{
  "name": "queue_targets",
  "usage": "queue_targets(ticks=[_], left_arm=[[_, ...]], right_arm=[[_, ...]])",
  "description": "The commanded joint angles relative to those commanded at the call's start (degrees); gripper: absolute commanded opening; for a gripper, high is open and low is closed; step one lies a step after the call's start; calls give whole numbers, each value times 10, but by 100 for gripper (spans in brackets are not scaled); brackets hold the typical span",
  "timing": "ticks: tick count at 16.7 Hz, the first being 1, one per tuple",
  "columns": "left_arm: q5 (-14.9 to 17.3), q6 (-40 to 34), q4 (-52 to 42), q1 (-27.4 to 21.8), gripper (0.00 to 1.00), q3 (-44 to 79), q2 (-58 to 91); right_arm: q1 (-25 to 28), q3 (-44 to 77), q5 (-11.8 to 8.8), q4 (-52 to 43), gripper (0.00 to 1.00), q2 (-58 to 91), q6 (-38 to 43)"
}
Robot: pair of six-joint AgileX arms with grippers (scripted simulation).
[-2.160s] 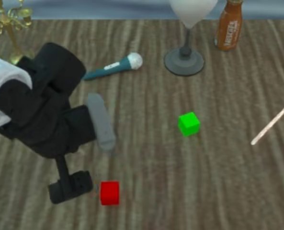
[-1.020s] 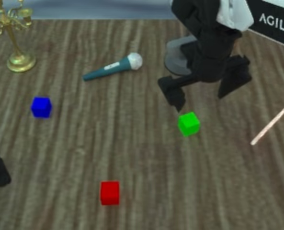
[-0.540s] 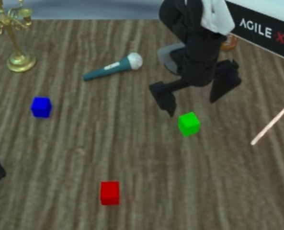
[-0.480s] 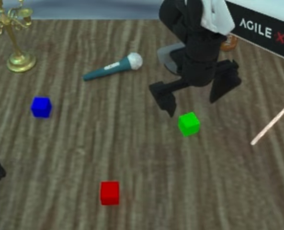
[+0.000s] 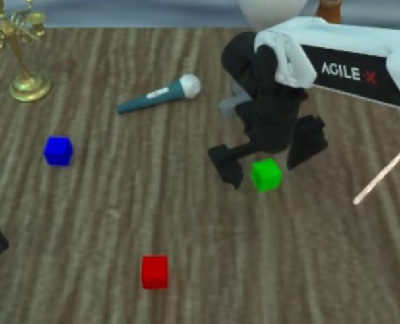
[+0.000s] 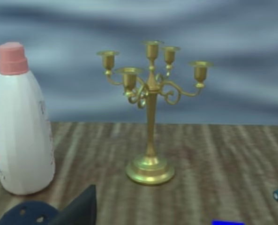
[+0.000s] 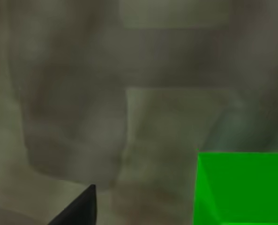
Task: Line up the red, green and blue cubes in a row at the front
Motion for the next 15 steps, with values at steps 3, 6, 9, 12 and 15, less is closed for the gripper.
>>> queue_targets(ticks=[3, 6, 9, 12, 15], left_arm=[[0, 0, 0, 0, 100, 0, 0], [0, 0, 0, 0, 100, 0, 0], [0, 0, 0, 0, 100, 0, 0], [0, 0, 0, 0, 100, 0, 0], [0, 0, 0, 0, 100, 0, 0]], right_arm=[[1, -16, 0, 19, 100, 7, 1], [1, -16, 0, 19, 100, 7, 1], [1, -16, 0, 19, 77, 7, 1], [1, -16, 0, 19, 55, 7, 1], [1, -16, 0, 19, 32, 7, 1]])
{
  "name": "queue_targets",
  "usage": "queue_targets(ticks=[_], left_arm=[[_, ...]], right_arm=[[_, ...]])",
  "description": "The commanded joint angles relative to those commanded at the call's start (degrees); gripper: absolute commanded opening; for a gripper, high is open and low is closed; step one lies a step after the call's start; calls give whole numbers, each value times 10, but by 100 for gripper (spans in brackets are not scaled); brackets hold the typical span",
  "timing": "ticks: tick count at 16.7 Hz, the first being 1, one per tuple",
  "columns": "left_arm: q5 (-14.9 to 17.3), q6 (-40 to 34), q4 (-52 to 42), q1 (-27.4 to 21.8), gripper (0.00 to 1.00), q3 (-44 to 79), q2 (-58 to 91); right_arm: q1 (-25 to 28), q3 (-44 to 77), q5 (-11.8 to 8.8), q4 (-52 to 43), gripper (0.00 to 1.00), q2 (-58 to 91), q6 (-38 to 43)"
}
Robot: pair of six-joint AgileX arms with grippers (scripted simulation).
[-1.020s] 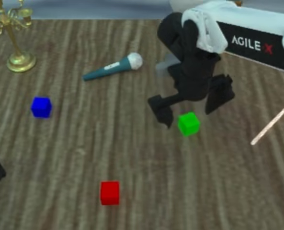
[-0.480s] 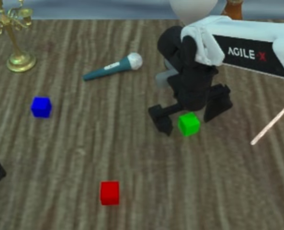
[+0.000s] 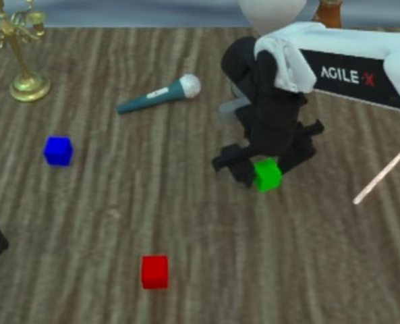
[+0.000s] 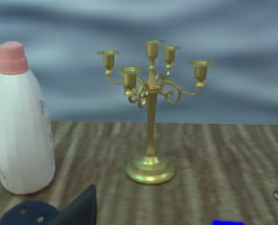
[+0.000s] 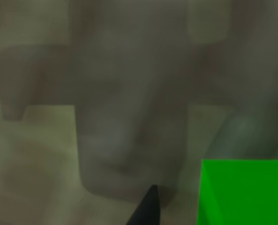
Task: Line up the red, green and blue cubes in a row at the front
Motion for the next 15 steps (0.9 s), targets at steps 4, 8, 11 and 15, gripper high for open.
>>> queue_targets(ticks=[4, 8, 11, 15], left_arm=[[0, 0, 0, 0, 100, 0, 0], [0, 0, 0, 0, 100, 0, 0], [0, 0, 0, 0, 100, 0, 0], [0, 0, 0, 0, 100, 0, 0]], right_arm=[[0, 0, 0, 0, 2, 0, 0], [0, 0, 0, 0, 0, 0, 0], [0, 0, 0, 0, 0, 0, 0], [-1, 12, 1, -13, 0, -13, -1]])
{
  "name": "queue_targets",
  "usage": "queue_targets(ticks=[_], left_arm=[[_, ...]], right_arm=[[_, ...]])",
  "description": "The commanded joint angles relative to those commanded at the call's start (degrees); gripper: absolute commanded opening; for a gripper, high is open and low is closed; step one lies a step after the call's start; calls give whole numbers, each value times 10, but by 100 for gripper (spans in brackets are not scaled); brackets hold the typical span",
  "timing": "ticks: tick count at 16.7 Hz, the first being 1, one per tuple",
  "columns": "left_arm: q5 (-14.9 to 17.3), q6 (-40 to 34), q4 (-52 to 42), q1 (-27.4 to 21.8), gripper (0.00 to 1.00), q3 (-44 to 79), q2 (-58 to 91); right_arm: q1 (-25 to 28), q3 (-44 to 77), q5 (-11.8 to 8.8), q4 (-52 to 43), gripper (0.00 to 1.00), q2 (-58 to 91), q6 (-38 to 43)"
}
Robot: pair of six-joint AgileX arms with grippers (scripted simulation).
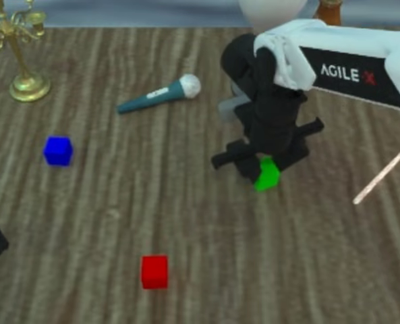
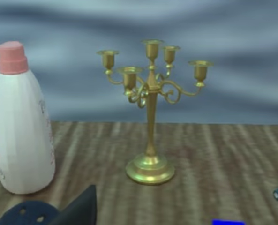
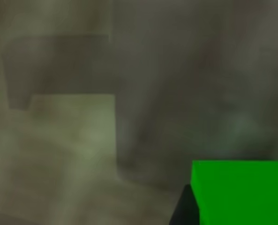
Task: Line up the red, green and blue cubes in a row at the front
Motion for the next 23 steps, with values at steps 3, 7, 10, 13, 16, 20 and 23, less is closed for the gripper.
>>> queue_targets(ticks=[3, 7, 10, 13, 16, 20, 23], left_arm=[[0, 0, 0, 0, 100, 0, 0], [0, 0, 0, 0, 100, 0, 0], [0, 0, 0, 0, 100, 0, 0], [0, 0, 0, 0, 100, 0, 0], [0, 0, 0, 0, 100, 0, 0], [0, 0, 0, 0, 100, 0, 0], [0, 0, 0, 0, 100, 0, 0]], right_arm=[[1, 42, 0, -57, 0, -12, 1], [4, 92, 0, -125, 0, -30, -1], [4, 94, 0, -127, 0, -31, -1], [6, 88, 0, -124, 0, -33, 8], [36, 54, 0, -116, 0, -60, 66], [102, -32, 1, -96, 0, -122, 209], [157, -102, 2, -81, 0, -172, 330]])
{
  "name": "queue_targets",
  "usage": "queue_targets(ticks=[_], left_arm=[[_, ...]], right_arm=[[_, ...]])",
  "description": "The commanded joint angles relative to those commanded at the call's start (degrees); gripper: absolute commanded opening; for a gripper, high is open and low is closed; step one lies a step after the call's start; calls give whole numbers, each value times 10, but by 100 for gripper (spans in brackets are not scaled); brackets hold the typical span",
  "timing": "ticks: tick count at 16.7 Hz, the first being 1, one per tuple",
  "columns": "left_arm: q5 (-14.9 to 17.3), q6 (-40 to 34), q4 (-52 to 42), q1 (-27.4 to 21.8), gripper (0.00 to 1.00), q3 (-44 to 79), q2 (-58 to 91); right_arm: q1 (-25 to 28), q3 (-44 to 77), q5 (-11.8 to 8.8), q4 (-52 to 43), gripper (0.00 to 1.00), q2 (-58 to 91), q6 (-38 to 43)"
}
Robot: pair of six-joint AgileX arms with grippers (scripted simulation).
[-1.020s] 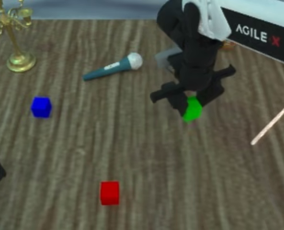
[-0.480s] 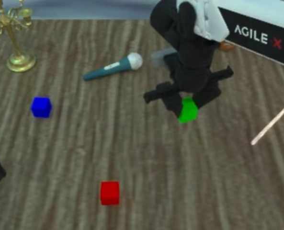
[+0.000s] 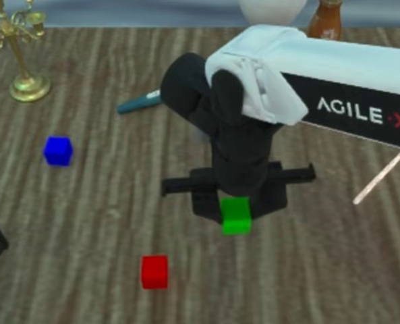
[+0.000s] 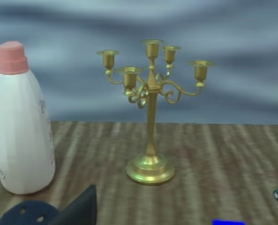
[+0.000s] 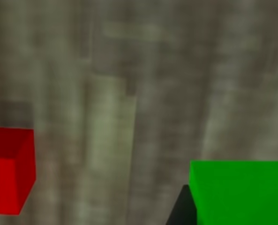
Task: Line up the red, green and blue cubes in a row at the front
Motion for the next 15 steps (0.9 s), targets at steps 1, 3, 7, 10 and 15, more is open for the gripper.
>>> queue_targets(ticks=[1, 3, 7, 10, 15], left_arm=[[0, 0, 0, 0, 100, 0, 0], [0, 0, 0, 0, 100, 0, 0], [0, 0, 0, 0, 100, 0, 0], [0, 0, 0, 0, 100, 0, 0], [0, 0, 0, 0, 100, 0, 0]], right_arm=[[16, -21, 0, 5, 0, -16, 33], [42, -55, 1, 15, 0, -43, 80], [57, -76, 2, 22, 0, -61, 105], [55, -75, 1, 23, 0, -59, 105], [56, -131, 1, 107, 0, -34, 107]])
